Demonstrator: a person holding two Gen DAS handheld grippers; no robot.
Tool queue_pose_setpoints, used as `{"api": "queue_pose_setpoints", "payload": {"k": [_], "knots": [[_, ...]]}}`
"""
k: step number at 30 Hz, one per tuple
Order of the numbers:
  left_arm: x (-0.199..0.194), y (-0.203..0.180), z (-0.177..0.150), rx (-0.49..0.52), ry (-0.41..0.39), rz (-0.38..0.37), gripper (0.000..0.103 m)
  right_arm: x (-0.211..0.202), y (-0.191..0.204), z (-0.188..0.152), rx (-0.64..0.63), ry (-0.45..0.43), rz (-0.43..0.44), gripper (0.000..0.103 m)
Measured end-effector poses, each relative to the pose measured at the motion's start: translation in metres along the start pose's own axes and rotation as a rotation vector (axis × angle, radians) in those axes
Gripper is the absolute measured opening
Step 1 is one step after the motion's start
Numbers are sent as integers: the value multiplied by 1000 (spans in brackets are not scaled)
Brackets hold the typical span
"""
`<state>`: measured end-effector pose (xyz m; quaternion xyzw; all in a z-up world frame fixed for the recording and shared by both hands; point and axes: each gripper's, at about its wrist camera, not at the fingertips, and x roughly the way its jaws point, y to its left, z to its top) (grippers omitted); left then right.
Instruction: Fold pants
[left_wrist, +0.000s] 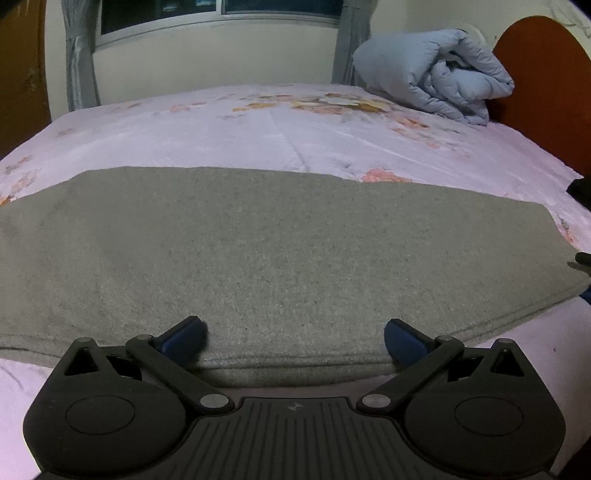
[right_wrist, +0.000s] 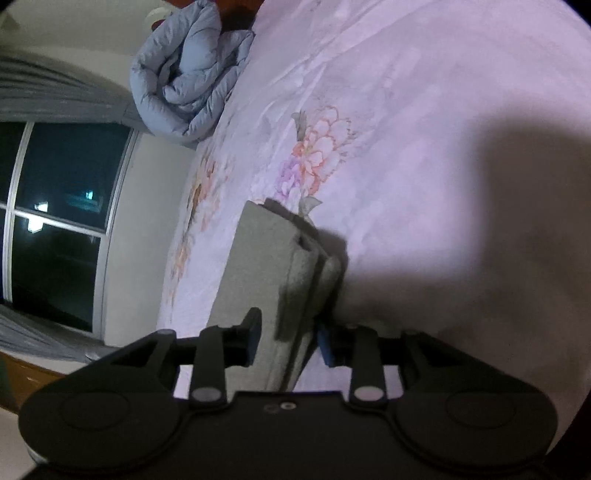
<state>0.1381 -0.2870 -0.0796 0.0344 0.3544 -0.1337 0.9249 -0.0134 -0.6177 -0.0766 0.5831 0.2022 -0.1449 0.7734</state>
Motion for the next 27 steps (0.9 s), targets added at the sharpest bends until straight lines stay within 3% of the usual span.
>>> {"api": "queue_pose_setpoints", "payload": {"k": [5, 6, 8, 13, 17, 19, 21, 27], "knots": [[2, -1, 0, 7, 9, 0, 103, 3, 1, 2, 30, -26, -11, 22], [2, -2, 0, 5, 11, 1, 103, 5, 10, 0, -30, -26, -50, 8], [3, -2, 2, 2, 15, -1, 103, 4, 37, -7, -177, -38, -63, 5], [1, 1, 1, 9, 17, -19, 103, 1, 114, -30, -431, -41, -31, 4], [-10, 20, 0, -69, -13, -84, 103, 9, 174, -65, -588, 22, 43, 4], [-29, 44, -3, -140, -59, -118, 103, 20, 204, -90, -637, 79, 88, 4], [-50, 75, -8, -193, -82, -102, 103, 36, 232, -122, -701, 139, 129, 4], [-110, 206, -30, -322, -134, 96, 103, 110, 269, -250, -796, 415, 228, 4]]}}
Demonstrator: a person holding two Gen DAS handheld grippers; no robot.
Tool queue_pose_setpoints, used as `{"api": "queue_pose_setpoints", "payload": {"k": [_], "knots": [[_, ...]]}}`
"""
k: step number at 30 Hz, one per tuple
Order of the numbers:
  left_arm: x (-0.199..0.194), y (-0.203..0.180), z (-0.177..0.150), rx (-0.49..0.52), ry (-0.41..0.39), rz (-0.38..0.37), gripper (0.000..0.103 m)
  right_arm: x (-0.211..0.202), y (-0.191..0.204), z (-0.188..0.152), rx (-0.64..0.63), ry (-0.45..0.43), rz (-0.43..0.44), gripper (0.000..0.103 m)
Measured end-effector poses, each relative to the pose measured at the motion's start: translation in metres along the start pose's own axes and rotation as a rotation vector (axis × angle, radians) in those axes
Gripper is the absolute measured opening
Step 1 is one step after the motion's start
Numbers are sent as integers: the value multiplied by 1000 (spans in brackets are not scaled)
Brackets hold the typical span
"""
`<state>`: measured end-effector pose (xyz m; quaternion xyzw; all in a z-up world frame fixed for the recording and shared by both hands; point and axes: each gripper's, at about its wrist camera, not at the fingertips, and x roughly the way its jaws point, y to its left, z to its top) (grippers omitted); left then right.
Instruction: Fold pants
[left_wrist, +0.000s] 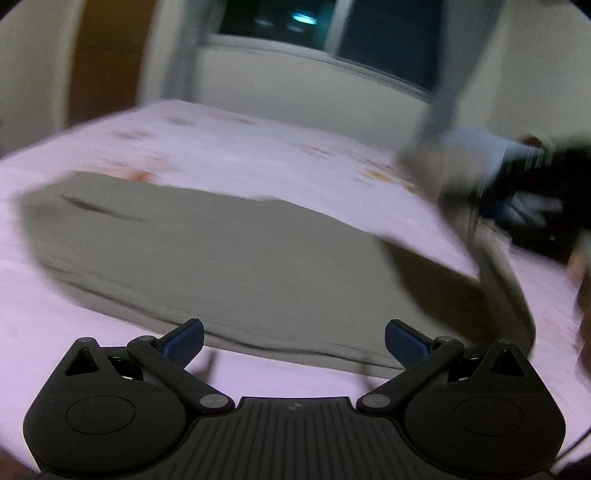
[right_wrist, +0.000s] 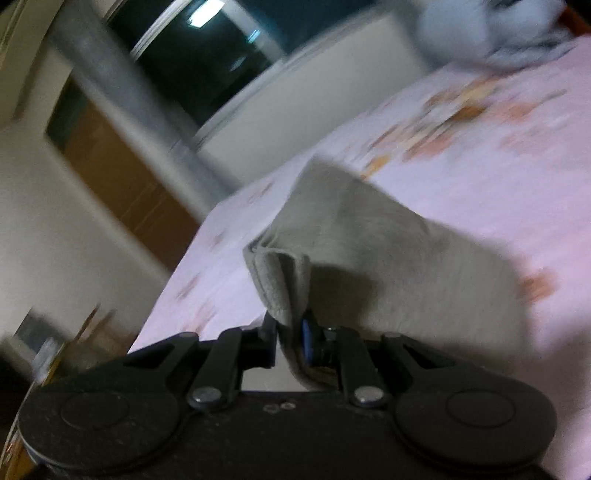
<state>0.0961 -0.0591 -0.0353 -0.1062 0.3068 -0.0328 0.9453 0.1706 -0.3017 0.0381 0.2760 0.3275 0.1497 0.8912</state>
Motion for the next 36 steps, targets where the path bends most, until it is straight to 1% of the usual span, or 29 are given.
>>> {"api": "queue_pose_setpoints", "payload": {"k": [1, 2, 3, 4, 5, 6, 7, 9, 10, 11, 12, 13, 15, 17, 18, 20, 22, 23, 25, 26, 27, 28, 30, 31, 32, 33, 34, 35, 36], "knots": [[-2, 21, 5, -41, 14, 9, 103, 27, 8, -16, -14, 62, 5, 4], [-3, 39, 9, -84, 11, 18, 103, 51, 14, -31, -27, 124, -7, 4], [-5, 52, 11, -111, 1, 35, 103, 75, 15, -47, -37, 207, -29, 6], [-4, 63, 13, -125, 2, 49, 103, 100, 15, -66, -54, 310, -74, 9], [-2, 73, 14, -137, 13, 54, 103, 103, 14, -74, -72, 279, -90, 10], [-1, 79, 15, -147, 12, 56, 103, 99, 13, -77, -72, 241, -88, 11], [0, 83, 14, -158, 6, 58, 103, 93, 12, -75, -67, 228, -67, 14], [4, 82, 13, -149, 15, 30, 103, 75, 14, -67, -90, 224, -44, 26], [7, 77, 12, -137, 11, 17, 103, 60, 17, -67, -109, 190, -16, 30], [9, 72, 13, -128, 5, 3, 103, 42, 15, -63, -128, 139, 8, 42], [12, 64, 15, -122, -5, -16, 103, 25, 11, -60, -133, 105, 8, 51], [16, 56, 19, -119, -9, -55, 103, 13, 3, -53, -119, 86, 2, 51], [25, 36, 26, -105, 1, -129, 103, -14, -20, -36, -64, 2, -33, 50], [32, 19, 32, -87, 11, -169, 103, -36, -44, -20, -23, -73, -80, 50], [38, 9, 34, -76, 13, -181, 103, -47, -56, -14, -8, -99, -103, 50], [51, -4, 36, -65, 50, -167, 102, -60, -71, -6, 14, -123, -119, 50], [62, -9, 35, -84, 69, -187, 87, -69, -81, -4, 9, -127, -137, 50], [64, -11, 33, -89, 81, -170, 80, -71, -85, -4, 10, -133, -143, 51], [66, -15, 31, -78, 99, -101, 79, -70, -93, -7, 34, -135, -140, 51], [68, -14, 29, -95, 112, -87, 78, -71, -98, -10, 47, -143, -144, 51], [71, -13, 29, -126, 125, -104, 78, -71, -98, -19, 56, -149, -147, 52], [70, -12, 28, -149, 128, -113, 78, -72, -104, -20, 67, -149, -144, 52], [78, -11, 28, -206, 147, -118, 78, -70, -110, -23, 80, -134, -151, 53], [83, -10, 28, -226, 154, -115, 76, -67, -113, -25, 78, -124, -159, 53], [89, -9, 27, -232, 160, -109, 49, -66, -111, -31, 76, -109, -163, 52], [93, -6, 25, -246, 164, -112, 24, -66, -112, -34, 84, -92, -156, 51], [93, 2, 24, -300, 166, -136, 23, -66, -110, -37, 90, -82, -140, 50], [88, 10, 21, -332, 154, -143, 21, -66, -108, -39, 81, -77, -136, 48], [81, 12, 18, -335, 129, -152, 20, -69, -104, -40, 66, -79, -137, 48]]}}
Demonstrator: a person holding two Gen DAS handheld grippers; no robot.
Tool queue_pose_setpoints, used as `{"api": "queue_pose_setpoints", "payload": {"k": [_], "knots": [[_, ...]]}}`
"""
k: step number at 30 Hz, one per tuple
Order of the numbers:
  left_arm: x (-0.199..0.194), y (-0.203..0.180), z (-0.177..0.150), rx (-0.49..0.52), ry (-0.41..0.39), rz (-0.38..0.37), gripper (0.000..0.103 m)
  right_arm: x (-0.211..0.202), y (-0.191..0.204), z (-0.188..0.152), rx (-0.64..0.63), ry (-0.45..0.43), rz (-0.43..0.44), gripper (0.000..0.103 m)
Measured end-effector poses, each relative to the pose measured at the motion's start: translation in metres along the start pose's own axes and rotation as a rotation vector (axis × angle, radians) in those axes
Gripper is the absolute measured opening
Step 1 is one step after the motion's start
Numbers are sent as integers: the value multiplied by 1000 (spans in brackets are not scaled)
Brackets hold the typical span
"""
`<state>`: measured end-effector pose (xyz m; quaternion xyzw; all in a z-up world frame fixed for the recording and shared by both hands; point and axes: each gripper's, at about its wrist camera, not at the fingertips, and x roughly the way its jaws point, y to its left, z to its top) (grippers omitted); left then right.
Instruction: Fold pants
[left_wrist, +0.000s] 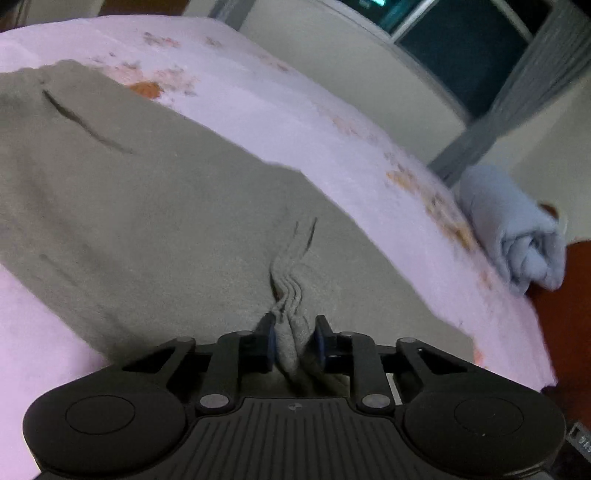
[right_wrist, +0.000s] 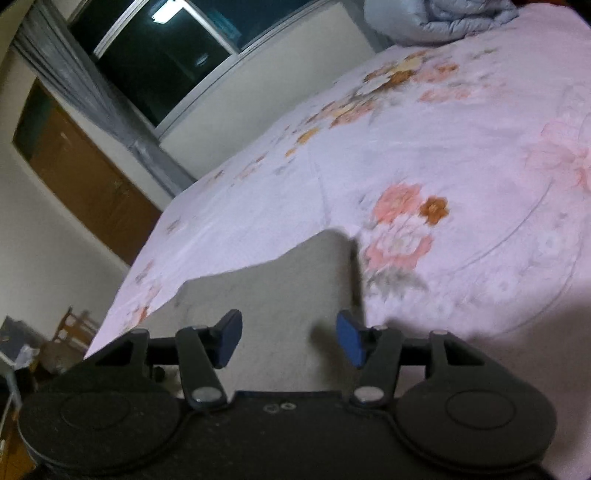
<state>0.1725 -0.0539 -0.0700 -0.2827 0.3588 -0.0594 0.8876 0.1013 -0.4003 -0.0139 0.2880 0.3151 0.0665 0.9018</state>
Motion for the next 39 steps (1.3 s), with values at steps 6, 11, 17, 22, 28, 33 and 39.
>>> {"api": "queue_pose_setpoints", "payload": {"k": [6, 11, 17, 22, 28, 33, 39], "knots": [[2, 9, -18, 8, 38, 2, 20, 8, 5, 4, -12, -10, 21, 48], [10, 17, -15, -1, 56, -4, 22, 46, 9, 22, -7, 26, 17, 48], [-1, 6, -6, 49, 42, -8, 75, 65, 0, 22, 55, 122, -31, 47], [-30, -7, 4, 185, -37, 73, 103, 26, 20, 14, -38, 37, 9, 63], [-51, 5, 26, 235, -83, 138, 103, 15, 53, -6, -205, 23, -6, 67], [-69, 58, 58, 169, -141, 227, 103, 23, 72, -10, -246, 39, -3, 73], [-78, 160, 99, -83, -180, 291, 103, 38, 88, -15, -309, 49, -16, 75]]}}
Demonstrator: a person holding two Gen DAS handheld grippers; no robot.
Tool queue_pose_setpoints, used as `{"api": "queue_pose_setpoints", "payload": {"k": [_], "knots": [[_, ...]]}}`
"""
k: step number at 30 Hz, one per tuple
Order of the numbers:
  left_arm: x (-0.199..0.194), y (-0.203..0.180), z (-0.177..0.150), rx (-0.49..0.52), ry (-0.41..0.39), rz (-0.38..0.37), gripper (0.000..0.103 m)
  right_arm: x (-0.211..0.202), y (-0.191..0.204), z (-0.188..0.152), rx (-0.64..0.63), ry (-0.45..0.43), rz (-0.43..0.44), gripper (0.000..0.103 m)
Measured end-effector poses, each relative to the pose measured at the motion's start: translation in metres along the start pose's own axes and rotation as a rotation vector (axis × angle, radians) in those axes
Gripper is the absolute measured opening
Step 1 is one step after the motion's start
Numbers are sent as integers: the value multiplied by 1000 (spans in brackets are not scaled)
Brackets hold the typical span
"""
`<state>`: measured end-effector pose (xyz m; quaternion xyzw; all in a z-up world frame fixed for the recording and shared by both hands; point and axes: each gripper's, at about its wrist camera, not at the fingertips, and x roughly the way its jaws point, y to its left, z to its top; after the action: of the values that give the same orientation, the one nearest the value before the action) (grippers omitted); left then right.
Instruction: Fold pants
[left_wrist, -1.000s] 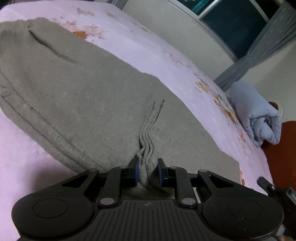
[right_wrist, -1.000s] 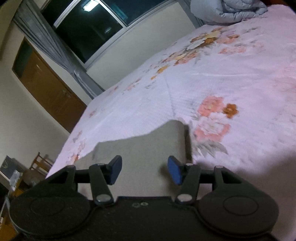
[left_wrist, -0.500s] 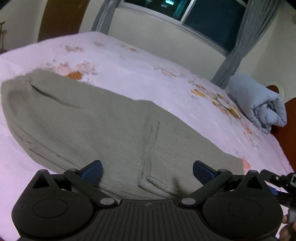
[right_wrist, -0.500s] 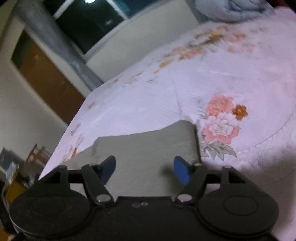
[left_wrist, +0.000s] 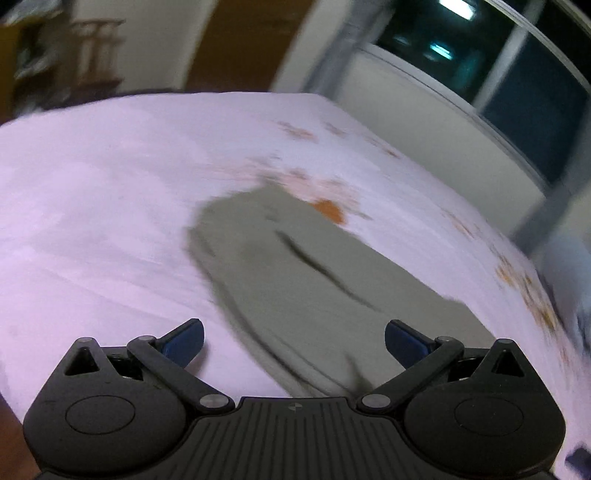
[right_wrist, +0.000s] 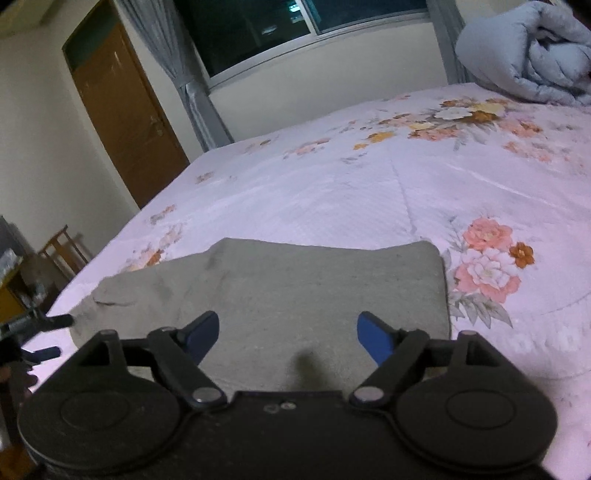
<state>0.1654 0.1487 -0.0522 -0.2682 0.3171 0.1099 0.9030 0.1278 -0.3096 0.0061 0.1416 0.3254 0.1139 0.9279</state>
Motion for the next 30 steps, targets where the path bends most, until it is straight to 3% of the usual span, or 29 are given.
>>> {"api": "queue_pose_setpoints", "payload": {"k": [3, 9, 12, 18, 19, 20, 23, 25, 27, 30], "knots": [[23, 29, 17, -78, 19, 2, 103, 19, 19, 2, -15, 14, 25, 75], [76, 65, 29, -211, 87, -124, 103, 50, 54, 9, -38, 26, 77, 75], [89, 69, 29, -212, 74, -158, 103, 53, 57, 9, -45, 34, 81, 75], [99, 62, 29, -180, 62, -136, 102, 59, 60, 3, -50, 54, 81, 75], [101, 60, 31, -163, 61, -137, 93, 61, 61, 2, -47, 55, 81, 75], [103, 58, 33, -129, 72, -118, 44, 64, 63, 1, -51, 57, 73, 75], [100, 61, 39, -135, 67, -153, 38, 73, 75, -2, -105, 54, 5, 75], [90, 54, 42, -102, 33, -169, 36, 80, 88, -3, -174, 54, -42, 68], [80, 46, 46, -70, 8, -173, 36, 85, 101, -4, -240, 74, -49, 31], [70, 36, 56, -37, -11, -198, 36, 87, 120, -16, -362, 90, -44, 28]]}}
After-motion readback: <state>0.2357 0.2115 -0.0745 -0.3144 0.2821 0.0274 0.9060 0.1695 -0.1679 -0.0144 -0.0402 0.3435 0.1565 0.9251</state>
